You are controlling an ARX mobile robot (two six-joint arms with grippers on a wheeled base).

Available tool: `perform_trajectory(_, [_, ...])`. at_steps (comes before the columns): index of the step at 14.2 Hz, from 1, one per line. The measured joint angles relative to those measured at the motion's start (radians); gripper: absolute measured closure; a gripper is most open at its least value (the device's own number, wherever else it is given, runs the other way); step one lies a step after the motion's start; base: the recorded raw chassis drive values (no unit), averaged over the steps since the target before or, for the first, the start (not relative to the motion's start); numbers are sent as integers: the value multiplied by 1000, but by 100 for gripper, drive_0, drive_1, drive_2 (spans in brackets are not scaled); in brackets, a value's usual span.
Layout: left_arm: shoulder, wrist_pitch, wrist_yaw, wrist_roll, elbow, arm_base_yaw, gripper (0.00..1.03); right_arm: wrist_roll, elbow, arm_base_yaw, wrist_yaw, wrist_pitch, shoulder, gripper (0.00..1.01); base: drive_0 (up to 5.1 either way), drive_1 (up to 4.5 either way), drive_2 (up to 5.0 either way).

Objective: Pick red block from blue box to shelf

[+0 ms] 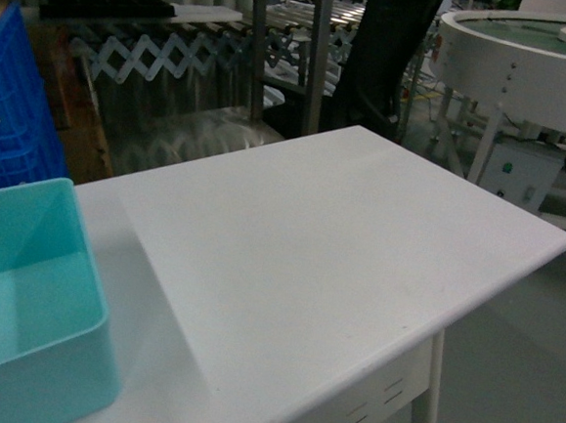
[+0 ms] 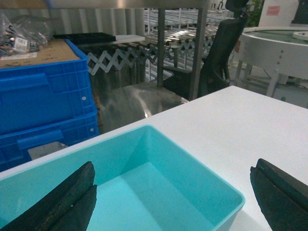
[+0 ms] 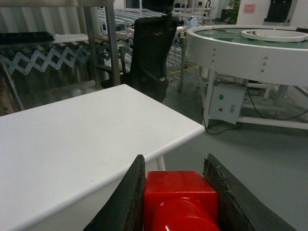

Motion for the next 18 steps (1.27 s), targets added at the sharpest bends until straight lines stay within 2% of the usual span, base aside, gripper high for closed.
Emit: perform_trajectory(18, [0, 0, 0, 0, 0, 0, 5, 0, 0, 0, 0, 0, 0, 72, -161, -161, -161])
